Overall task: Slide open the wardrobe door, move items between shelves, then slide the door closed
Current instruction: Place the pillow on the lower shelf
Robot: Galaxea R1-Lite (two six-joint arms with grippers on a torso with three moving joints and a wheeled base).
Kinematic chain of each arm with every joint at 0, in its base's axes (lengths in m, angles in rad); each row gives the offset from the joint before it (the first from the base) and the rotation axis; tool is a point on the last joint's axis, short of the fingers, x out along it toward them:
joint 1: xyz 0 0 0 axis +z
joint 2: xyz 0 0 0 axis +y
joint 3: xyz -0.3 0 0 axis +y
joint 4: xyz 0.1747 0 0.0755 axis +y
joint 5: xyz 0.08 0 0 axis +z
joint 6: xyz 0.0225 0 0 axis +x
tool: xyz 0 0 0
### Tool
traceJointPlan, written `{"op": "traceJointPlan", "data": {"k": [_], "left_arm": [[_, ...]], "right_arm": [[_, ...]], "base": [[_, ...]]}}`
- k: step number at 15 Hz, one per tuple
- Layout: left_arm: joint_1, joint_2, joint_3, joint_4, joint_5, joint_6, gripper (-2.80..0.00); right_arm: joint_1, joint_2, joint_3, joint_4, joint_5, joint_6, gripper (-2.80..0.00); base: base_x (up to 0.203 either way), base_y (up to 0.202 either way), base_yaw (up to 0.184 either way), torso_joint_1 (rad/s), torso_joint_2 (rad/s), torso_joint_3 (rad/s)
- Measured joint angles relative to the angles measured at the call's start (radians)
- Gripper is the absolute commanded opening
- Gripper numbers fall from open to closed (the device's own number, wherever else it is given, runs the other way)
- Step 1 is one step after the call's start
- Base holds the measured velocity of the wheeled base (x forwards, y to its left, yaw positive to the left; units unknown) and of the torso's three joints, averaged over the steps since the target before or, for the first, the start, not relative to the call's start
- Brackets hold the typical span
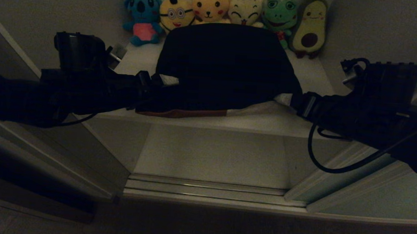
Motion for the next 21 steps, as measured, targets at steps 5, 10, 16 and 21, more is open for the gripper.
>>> {"op": "traceJointPlan", "data": {"k": [5, 10, 16, 21], "left_arm": [[-0.002, -0.002, 0.002, 0.001, 0.001, 0.0, 0.0], [-0.003, 0.002, -0.009, 0.008, 0.0, 0.0, -2.8], [-0.005, 0.008, -0.019, 0.0, -0.001, 0.0, -2.8], [-0.023, 0.005, -0.017, 0.006, 0.003, 0.0, -2.8]], "right_arm": [[-0.005, -0.015, 0.007, 0.0, 0.018, 0.003, 0.0], [-0.008, -0.006, 0.006, -0.004, 0.054, 0.003, -2.8], [-0.04, 0.002, 0.004, -0.005, 0.107, 0.0, -2.8], [-0.051, 0.003, 0.016, -0.006, 0.13, -0.003, -2.8]], "base": [[0.0, 0.0, 0.0, 0.0, 0.0, 0.0], [0.0, 0.0, 0.0, 0.0, 0.0, 0.0], [0.0, 0.0, 0.0, 0.0, 0.0, 0.0], [0.0, 0.0, 0.0, 0.0, 0.0, 0.0]]}}
